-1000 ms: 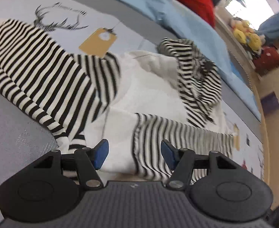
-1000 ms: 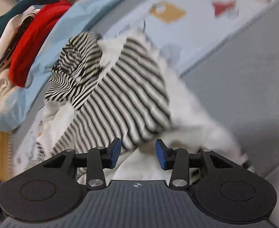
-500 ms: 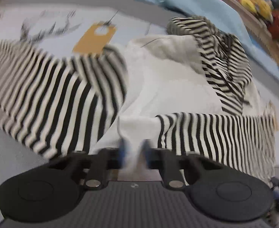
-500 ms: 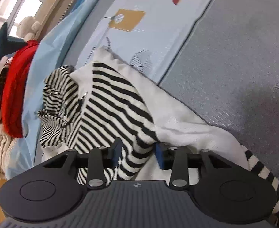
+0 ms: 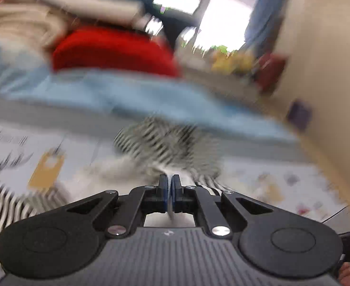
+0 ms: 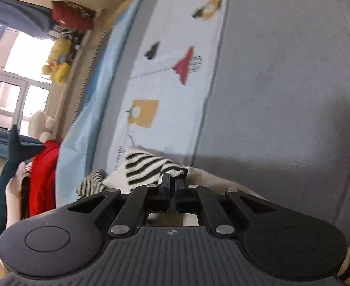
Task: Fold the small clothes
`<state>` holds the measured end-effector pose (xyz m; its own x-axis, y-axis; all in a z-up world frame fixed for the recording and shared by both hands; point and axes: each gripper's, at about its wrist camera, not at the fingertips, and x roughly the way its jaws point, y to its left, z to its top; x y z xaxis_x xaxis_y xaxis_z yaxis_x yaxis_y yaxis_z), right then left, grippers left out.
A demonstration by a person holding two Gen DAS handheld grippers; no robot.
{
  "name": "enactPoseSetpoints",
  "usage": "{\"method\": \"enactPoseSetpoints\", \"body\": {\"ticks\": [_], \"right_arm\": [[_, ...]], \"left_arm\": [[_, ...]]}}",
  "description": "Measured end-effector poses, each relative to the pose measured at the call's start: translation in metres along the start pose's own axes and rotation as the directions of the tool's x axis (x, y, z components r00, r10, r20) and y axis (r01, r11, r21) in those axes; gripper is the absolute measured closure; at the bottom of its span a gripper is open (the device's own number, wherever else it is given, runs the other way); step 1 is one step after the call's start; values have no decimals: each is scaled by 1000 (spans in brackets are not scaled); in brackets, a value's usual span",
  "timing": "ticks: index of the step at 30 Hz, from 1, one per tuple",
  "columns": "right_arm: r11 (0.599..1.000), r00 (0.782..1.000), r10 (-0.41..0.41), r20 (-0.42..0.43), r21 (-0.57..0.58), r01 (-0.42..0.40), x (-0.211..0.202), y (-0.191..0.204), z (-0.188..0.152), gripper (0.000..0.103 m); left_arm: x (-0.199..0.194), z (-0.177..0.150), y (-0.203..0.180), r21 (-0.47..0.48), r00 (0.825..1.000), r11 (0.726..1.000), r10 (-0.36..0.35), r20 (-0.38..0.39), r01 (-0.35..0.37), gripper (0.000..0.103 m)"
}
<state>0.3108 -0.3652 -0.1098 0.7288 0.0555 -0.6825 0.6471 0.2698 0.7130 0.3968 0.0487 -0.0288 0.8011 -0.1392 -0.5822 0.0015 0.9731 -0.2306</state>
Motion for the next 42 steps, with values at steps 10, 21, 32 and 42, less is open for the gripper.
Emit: {"method": "enactPoseSetpoints", "body": {"ticks": [10,21,32,42], "right_arm": [[954,955,-182,-236,-279,113,19,33,-48,96],[866,957,-215,-196,-491,95,48,58,-34,77],[761,981,-75,-181,-646,-61,24,110,-1,79],[293,988,-121,-92,-955,-53,112,168,-6,65]], "left_arm": [[33,-16,66,-174,925,951,190,-328,-257,93],[74,-59,50,-128,839,978,71,-540,-165,63],[57,-38,35,-98,893,989,58,-447,-113,58],[41,-25,55,-174,911,977,41,-410,-123,58]]}}
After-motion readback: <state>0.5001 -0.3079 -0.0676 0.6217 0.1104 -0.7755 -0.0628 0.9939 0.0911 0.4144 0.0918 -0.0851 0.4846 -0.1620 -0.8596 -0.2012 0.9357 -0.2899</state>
